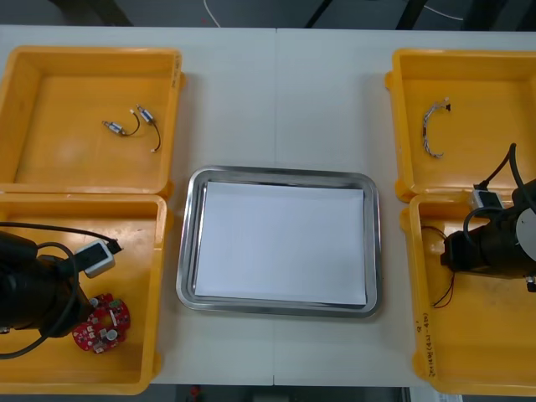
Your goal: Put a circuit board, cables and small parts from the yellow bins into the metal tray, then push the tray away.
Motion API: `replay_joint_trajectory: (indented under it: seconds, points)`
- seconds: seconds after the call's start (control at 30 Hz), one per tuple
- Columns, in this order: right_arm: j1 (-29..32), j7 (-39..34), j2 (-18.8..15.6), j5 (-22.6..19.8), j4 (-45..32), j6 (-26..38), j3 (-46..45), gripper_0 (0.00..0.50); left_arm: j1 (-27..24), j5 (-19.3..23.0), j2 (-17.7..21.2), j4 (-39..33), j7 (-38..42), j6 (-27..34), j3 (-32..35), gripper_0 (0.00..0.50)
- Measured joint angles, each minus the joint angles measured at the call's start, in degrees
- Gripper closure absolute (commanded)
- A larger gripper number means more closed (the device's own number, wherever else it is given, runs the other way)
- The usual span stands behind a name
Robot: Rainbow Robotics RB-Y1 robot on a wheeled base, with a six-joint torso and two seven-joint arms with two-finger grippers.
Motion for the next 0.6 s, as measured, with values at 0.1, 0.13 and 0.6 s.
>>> replay_joint_trajectory:
  seconds: [0.1, 0.13, 0.6]
  points:
    - [0.0, 0.0, 0.3, 0.1, 0.1, -0.1, 0.0, 0.000, -0.4, -0.5, 0.0, 0.8, 0.0, -0.9, -1.2, 0.000]
    - [0.0, 0.0, 0.3, 0.3, 0.1, -0.4, 0.0, 0.000, -0.5, -0.6, 0.0, 0.8, 0.0, -0.9, -1.5, 0.000]
    - [0.1, 0.0, 1.0, 1.4, 0.1, -1.6, 0.0, 0.000, -3.2, -2.6, -0.2, 1.8, 0.0, -1.8, -5.4, 0.000]
